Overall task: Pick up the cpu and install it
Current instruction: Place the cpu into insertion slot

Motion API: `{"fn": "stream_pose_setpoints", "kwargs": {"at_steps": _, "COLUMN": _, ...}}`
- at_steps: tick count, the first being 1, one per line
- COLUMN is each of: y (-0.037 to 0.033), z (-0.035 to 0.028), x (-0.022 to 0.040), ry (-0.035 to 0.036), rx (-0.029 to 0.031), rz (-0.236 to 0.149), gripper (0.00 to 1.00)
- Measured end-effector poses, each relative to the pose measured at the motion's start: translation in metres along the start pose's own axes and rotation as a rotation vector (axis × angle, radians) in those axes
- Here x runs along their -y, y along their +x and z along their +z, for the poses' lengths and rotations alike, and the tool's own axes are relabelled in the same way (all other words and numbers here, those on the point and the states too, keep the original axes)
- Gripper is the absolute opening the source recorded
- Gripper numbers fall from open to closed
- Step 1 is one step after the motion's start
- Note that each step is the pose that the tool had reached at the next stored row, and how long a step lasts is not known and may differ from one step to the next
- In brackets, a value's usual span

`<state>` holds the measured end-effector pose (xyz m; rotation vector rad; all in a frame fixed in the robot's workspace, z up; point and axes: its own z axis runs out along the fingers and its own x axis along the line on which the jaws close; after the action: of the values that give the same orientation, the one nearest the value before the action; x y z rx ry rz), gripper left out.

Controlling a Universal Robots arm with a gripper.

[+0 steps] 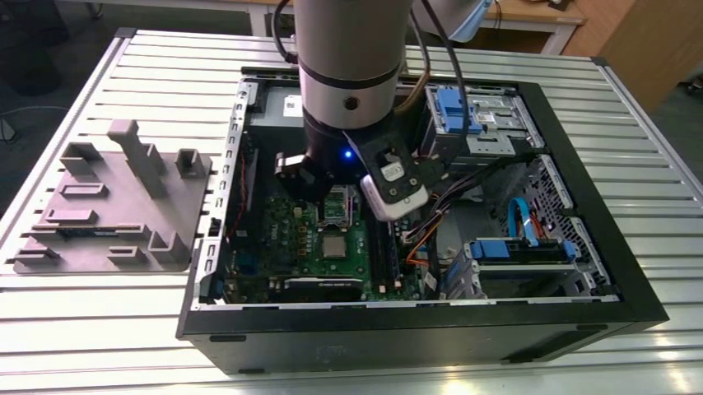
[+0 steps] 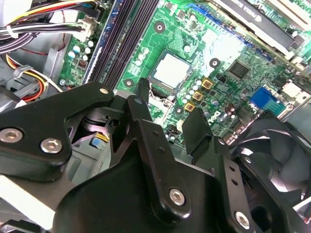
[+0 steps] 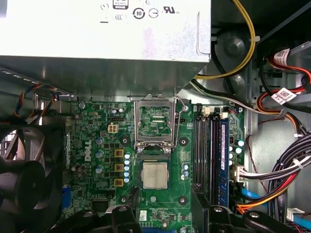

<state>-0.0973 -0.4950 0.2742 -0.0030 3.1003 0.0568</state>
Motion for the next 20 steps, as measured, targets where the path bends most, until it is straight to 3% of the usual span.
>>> {"fn": "stream_pose_setpoints", "kwargs": {"at_steps": 12, "y": 0.0004, "z": 0.0080, "x": 0.0006, "ry": -0.0001, "rx": 0.0000, "rz": 0.001, "gripper": 0.54}}
{"fn": "stream_pose_setpoints", "kwargs": {"at_steps": 20, "y": 0.0005, "z": 0.0124, "x": 0.0023, "ry": 0.0008, "rx": 0.0009, "rz": 0.023, "gripper": 0.54}}
